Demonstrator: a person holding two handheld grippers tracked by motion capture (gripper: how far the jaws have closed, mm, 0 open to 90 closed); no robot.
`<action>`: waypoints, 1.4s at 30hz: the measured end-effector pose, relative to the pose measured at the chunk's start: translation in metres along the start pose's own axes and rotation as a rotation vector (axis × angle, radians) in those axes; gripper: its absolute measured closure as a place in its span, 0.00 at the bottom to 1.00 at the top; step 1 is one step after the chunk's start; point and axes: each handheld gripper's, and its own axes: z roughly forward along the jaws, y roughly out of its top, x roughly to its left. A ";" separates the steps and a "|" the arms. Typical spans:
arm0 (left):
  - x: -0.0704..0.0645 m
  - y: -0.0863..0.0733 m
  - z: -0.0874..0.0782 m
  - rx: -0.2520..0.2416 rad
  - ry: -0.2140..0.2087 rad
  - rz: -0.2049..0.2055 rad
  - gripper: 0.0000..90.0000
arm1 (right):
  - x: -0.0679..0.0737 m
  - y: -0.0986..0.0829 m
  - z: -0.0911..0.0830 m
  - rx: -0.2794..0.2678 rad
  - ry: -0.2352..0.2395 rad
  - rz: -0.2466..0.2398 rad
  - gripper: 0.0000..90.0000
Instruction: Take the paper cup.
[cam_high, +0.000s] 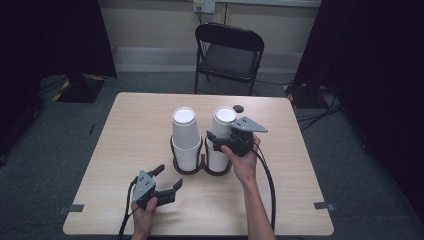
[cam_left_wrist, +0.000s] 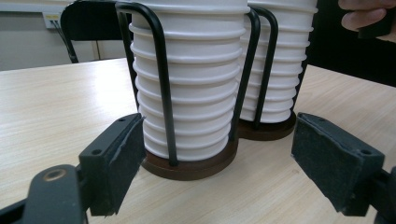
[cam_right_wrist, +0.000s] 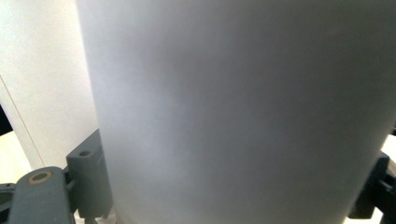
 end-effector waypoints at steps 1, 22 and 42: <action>0.000 0.000 0.000 -0.002 -0.001 -0.002 0.19 | 0.000 0.000 0.000 -0.001 -0.003 0.006 0.15; -0.004 0.001 0.003 0.031 -0.022 0.052 0.22 | -0.002 0.031 -0.015 -0.064 0.005 0.003 0.15; 0.000 0.001 0.002 0.022 -0.038 0.028 0.18 | -0.005 0.051 -0.027 -0.099 0.057 0.036 0.15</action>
